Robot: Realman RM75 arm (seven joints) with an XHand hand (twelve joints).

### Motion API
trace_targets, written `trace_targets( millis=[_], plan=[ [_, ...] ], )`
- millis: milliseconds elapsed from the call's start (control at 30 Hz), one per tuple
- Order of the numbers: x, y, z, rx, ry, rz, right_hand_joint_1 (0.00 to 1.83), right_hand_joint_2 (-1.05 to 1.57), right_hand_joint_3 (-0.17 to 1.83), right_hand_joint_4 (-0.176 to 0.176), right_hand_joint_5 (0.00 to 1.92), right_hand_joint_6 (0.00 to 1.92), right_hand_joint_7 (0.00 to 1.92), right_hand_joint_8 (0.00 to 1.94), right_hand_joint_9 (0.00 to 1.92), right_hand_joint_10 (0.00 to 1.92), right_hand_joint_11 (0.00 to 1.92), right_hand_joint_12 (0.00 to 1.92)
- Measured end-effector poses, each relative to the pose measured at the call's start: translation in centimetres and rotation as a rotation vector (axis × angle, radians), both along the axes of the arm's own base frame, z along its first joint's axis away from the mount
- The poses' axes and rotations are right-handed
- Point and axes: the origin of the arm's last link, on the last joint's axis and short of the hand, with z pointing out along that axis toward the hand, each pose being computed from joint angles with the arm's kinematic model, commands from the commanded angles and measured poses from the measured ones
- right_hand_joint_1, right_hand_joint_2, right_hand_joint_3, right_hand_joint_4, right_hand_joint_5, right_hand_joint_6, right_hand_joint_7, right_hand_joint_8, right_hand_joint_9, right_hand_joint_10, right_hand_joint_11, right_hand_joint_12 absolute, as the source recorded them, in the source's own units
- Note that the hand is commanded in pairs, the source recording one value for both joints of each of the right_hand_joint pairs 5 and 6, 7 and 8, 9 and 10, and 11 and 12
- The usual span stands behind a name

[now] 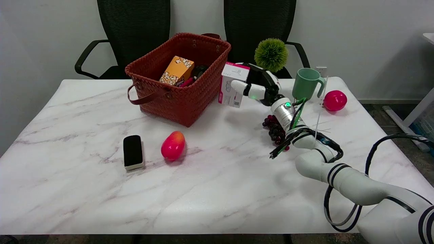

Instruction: Place the white paper box into the brown storage basket.

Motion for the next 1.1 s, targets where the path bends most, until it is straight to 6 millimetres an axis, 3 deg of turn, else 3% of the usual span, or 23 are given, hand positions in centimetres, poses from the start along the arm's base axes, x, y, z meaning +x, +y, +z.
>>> trace_targets(
  millis=[300,667,867,1100],
  plan=[
    [3.6,-0.6,0.4,0.01,0.004,0.08,1.33,0.85,0.67,0.0,0.74,0.74,1.01,1.01,0.79,0.79,0.75,0.75],
    [11.3,-3.3,1.1,0.027,0.054,0.156,1.34,0.82,0.67,0.0,0.71,0.71,1.0,1.0,0.86,0.86,0.75,0.75],
    [15.7,-5.5,-0.1,0.067,0.094,0.171,1.34,0.8,0.67,0.0,0.71,0.71,1.0,1.0,0.87,0.87,0.74,0.74],
    [18.4,-8.4,-2.5,0.11,0.113,0.132,1.34,0.7,0.69,0.0,0.68,0.68,0.98,0.98,0.84,0.84,0.67,0.67]
  ],
)
